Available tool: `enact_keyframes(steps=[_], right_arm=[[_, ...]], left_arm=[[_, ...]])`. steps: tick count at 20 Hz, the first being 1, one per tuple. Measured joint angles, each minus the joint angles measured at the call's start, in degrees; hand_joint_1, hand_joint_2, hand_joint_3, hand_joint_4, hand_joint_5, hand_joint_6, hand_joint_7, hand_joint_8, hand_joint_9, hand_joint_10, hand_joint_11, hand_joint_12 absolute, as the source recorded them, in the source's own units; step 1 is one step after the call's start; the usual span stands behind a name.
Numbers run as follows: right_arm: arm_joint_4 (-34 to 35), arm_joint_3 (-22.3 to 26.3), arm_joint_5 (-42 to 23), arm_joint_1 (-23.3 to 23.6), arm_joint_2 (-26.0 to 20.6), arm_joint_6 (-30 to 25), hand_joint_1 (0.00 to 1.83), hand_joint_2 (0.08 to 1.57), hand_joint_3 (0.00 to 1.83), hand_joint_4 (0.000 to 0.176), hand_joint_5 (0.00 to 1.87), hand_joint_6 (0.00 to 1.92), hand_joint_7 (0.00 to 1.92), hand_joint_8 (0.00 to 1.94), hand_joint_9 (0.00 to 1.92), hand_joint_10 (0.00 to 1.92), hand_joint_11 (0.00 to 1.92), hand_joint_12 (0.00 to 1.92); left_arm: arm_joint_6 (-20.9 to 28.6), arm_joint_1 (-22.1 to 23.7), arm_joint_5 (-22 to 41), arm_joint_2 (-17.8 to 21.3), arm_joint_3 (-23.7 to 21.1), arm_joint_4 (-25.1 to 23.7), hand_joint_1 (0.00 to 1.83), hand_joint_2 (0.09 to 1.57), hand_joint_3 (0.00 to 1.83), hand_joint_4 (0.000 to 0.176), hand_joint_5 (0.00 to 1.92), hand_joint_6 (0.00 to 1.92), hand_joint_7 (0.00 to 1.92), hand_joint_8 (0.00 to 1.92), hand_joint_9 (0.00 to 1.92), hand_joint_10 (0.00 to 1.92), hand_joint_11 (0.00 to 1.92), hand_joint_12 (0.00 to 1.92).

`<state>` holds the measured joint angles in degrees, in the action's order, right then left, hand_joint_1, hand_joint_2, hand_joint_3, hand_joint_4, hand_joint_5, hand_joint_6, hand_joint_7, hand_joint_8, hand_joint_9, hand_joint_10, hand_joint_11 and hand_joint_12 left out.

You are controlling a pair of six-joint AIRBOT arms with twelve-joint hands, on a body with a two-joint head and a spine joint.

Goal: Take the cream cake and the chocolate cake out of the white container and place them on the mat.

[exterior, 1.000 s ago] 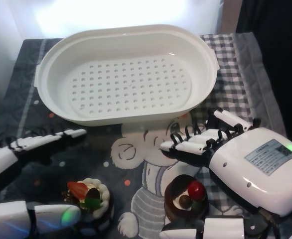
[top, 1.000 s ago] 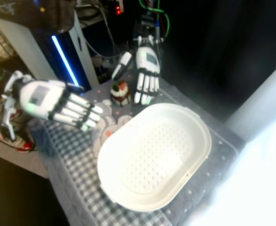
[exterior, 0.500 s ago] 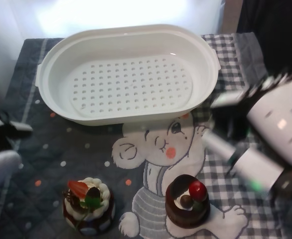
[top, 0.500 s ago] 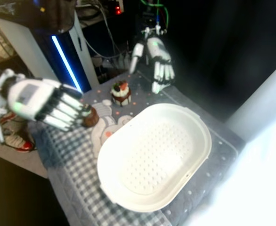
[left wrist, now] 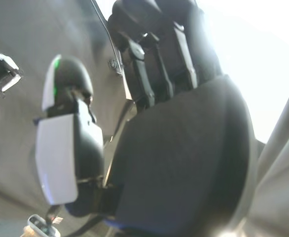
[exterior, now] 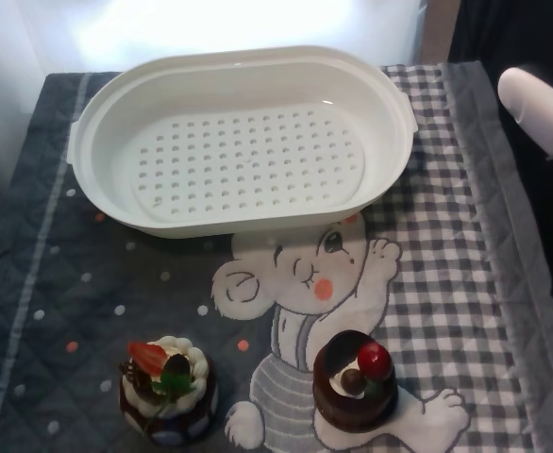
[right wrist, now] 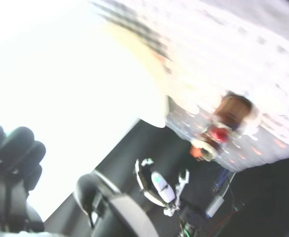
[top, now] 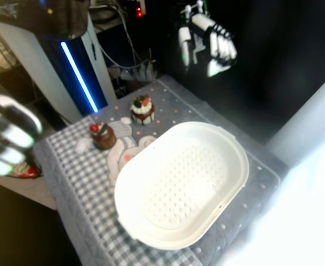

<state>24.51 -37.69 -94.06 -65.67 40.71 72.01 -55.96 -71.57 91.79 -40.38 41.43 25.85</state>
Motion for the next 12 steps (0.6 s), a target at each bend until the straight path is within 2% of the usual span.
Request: enact_keyframes(steps=[1, 2, 3, 4, 5, 6, 7, 8, 9, 12], right_arm=[[-0.6, -0.1, 0.5, 0.0, -1.0, 0.0, 0.17, 1.22, 0.0, 0.045, 0.05, 0.49, 0.37, 0.38, 0.34, 0.86, 0.04, 1.48], [-1.6, -0.1, 0.6, 0.0, -2.5, 0.0, 0.22, 1.17, 0.0, 0.039, 0.03, 0.37, 0.37, 0.35, 0.32, 0.9, 0.05, 1.52], [-2.5, -0.3, 0.1, 0.0, -3.7, 0.0, 0.25, 1.11, 0.0, 0.063, 0.0, 0.23, 0.3, 0.54, 0.26, 0.93, 0.01, 1.23], [-3.1, -0.7, -0.5, 0.0, -4.8, 0.0, 0.23, 1.1, 0.0, 0.069, 0.0, 0.26, 0.2, 0.87, 0.15, 1.09, 0.0, 1.34], [-3.4, -1.2, -0.7, 0.1, -4.9, 0.0, 0.24, 1.08, 0.0, 0.086, 0.0, 0.34, 0.14, 0.98, 0.16, 1.21, 0.0, 1.51], [-3.2, -1.6, 0.2, 2.3, -4.8, 0.3, 0.19, 1.1, 0.0, 0.065, 0.0, 0.45, 0.08, 1.01, 0.08, 1.3, 0.0, 1.63], [-3.3, -1.6, 0.2, 4.6, -4.8, 2.5, 0.11, 1.17, 0.02, 0.039, 0.0, 0.98, 0.04, 1.18, 0.01, 1.41, 0.0, 1.78], [-4.3, -1.6, 0.0, 6.3, -4.8, 4.2, 0.09, 1.19, 0.02, 0.032, 0.0, 1.15, 0.01, 1.24, 0.0, 1.45, 0.0, 1.83], [-5.9, -1.3, -0.3, 8.2, -4.9, 6.3, 0.08, 1.19, 0.02, 0.032, 0.0, 1.19, 0.01, 1.25, 0.0, 1.46, 0.0, 1.84], [-7.5, 2.3, 0.0, 9.0, -8.5, 10.8, 0.08, 1.19, 0.02, 0.032, 0.0, 1.2, 0.01, 1.26, 0.0, 1.46, 0.0, 1.85]], left_arm=[[-1.0, 1.9, 0.0, 0.0, 0.5, -0.9, 0.06, 1.28, 0.0, 0.0, 0.26, 0.0, 0.4, 0.1, 0.39, 0.92, 0.25, 1.77], [-2.6, 4.0, 0.0, 0.1, 0.7, -2.1, 0.15, 1.27, 0.0, 0.0, 0.32, 0.02, 0.49, 0.06, 0.44, 0.89, 0.28, 1.78], [-4.2, 6.1, 0.1, 0.1, 0.7, -3.4, 0.25, 1.24, 0.0, 0.0, 0.31, 0.01, 0.46, 0.02, 0.28, 1.0, 0.08, 1.84], [-5.8, 8.4, 0.2, 0.2, 1.2, -5.5, 0.19, 1.29, 0.0, 0.0, 0.34, 0.01, 0.38, 0.0, 0.19, 0.66, 0.02, 1.46], [-6.5, 9.3, 0.5, 0.2, 1.5, -6.6, 0.15, 1.31, 0.0, 0.0, 0.33, 0.01, 0.35, 0.0, 0.23, 0.36, 0.0, 1.14], [-6.7, 10.7, 0.9, 0.2, 1.8, -7.7, 0.03, 1.32, 0.0, 0.0, 0.35, 0.01, 0.39, 0.0, 0.32, 0.22, 0.0, 1.04], [-7.3, 12.3, 0.7, 0.2, 2.1, -8.4, 0.0, 1.32, 0.0, 0.0, 0.37, 0.01, 0.4, 0.0, 0.34, 0.13, 0.0, 1.02], [-7.9, 13.7, 0.3, 0.2, 2.2, -8.7, 0.0, 1.32, 0.0, 0.0, 0.38, 0.01, 0.4, 0.0, 0.34, 0.11, 0.0, 1.02], [-9.0, 15.2, 1.2, 0.2, 2.3, -9.0, 0.0, 1.32, 0.0, 0.0, 0.38, 0.01, 0.4, 0.0, 0.34, 0.1, 0.0, 1.02], [-12.9, 19.1, 0.2, 1.1, 1.5, -11.6, 0.0, 1.32, 0.0, 0.0, 0.38, 0.01, 0.4, 0.0, 0.34, 0.1, 0.0, 1.02]])
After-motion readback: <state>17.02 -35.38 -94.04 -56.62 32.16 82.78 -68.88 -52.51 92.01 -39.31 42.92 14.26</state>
